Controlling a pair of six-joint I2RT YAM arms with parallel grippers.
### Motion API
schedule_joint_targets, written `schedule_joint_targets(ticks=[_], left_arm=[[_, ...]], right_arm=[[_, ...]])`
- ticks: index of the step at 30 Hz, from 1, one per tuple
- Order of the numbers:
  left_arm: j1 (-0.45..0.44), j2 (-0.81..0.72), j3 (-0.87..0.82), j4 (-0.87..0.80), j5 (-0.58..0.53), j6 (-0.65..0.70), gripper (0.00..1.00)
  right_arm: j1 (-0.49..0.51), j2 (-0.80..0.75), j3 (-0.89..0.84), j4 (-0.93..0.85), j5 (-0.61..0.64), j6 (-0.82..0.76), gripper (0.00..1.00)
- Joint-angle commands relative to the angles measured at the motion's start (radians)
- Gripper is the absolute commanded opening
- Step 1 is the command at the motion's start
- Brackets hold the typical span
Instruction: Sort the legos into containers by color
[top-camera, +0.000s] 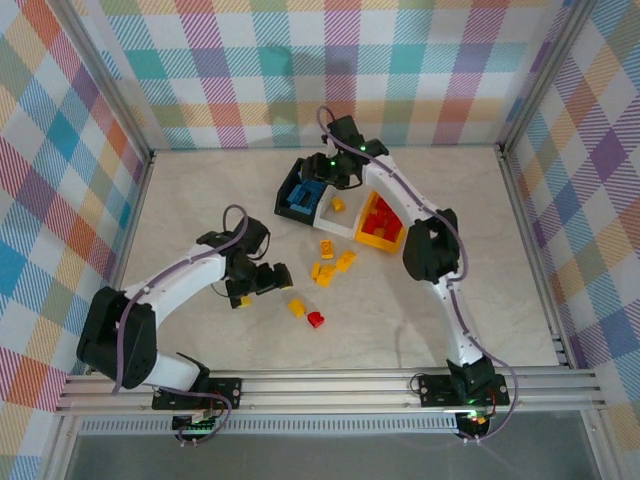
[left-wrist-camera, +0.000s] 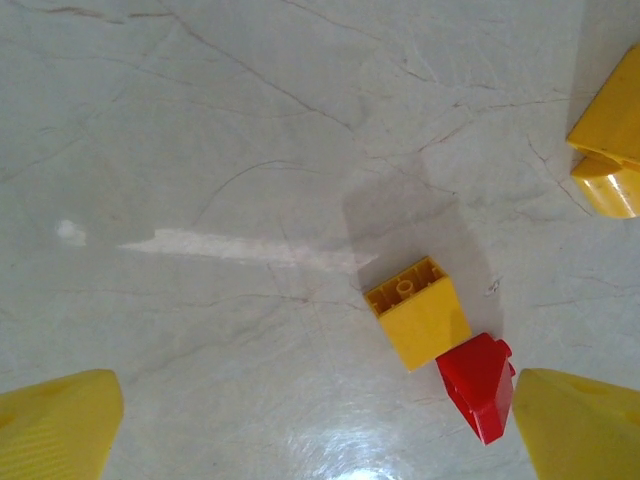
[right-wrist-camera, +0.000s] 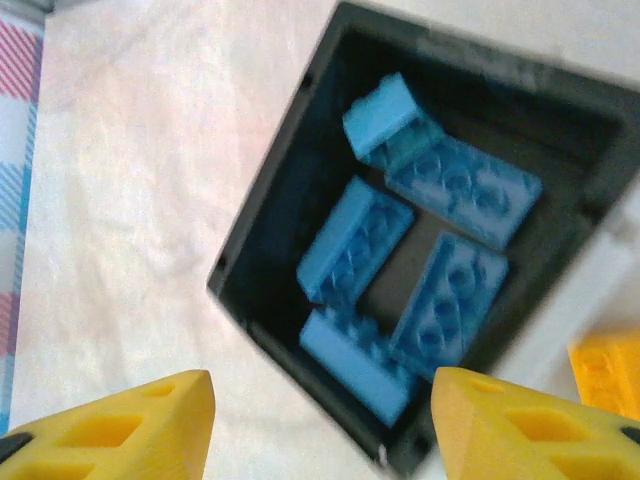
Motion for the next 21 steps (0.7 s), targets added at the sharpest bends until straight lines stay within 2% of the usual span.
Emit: schedule_joint_targets(ticks=[1, 6, 10, 15, 21], left_arm=[[-0.048, 0.068, 0.049, 0.021, -0.013, -0.027, 1.00], [-0.128, 0.187, 0.127, 0.015, -0.052, -0.068, 1.00], [-0.147, 0.274, 0.164, 0.003, -0.048, -0.161, 1.00], [-0.154, 0.333, 0.146, 0.039, 0.003, -0.286, 0.95], [-0.166, 0.390, 0.154, 0.069, 0.022, -0.381, 0.89]], right_arm=[[0.004, -0.227, -0.214, 0.006, -0.065, -0.044, 0.61], [0.009, -0.485, -0.598, 0.053, -0.107, -0.055, 0.62], [0.011, -0.641, -0.818, 0.087, -0.117, -0.041, 0.62], [0.011, -0.742, -0.944, 0.109, -0.121, -0.035, 0.61], [0.011, -0.792, -1.018, 0.144, -0.136, -0.021, 0.60]])
